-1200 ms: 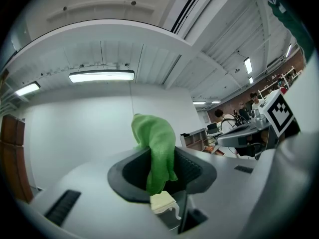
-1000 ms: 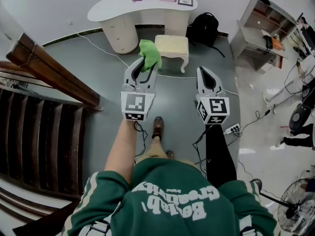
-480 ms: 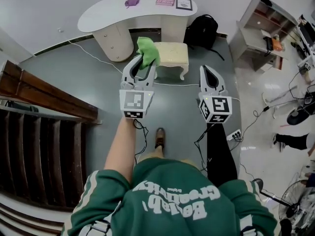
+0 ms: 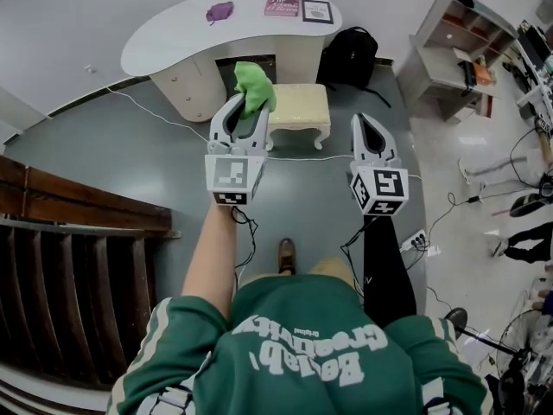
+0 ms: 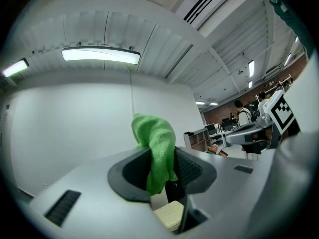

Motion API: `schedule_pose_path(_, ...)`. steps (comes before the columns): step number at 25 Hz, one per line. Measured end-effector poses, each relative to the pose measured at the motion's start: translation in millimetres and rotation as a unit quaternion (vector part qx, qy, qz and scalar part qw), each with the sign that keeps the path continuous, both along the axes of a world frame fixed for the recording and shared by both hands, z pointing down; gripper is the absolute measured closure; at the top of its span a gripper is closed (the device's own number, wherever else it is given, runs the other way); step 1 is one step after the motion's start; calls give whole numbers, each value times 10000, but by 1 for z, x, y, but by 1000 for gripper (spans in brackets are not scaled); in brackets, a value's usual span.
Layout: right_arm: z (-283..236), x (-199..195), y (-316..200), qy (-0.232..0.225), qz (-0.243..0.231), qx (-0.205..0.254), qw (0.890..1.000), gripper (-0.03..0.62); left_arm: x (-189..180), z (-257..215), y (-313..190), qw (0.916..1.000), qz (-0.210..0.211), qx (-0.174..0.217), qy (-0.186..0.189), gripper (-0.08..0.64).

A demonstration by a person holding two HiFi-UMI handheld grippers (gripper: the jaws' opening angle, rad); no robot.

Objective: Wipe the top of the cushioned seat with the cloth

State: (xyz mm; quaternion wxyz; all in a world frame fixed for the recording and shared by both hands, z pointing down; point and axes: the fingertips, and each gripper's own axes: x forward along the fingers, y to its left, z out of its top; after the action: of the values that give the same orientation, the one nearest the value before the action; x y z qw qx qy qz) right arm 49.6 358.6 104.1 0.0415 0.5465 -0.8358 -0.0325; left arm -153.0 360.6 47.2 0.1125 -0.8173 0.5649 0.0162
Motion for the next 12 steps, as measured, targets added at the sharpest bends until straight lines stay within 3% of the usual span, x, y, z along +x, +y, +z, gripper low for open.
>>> schedule_pose_path(12,9,-2,-62,38,144,-82,9999,584,-7,6,-70,9999,111,-30,42,416)
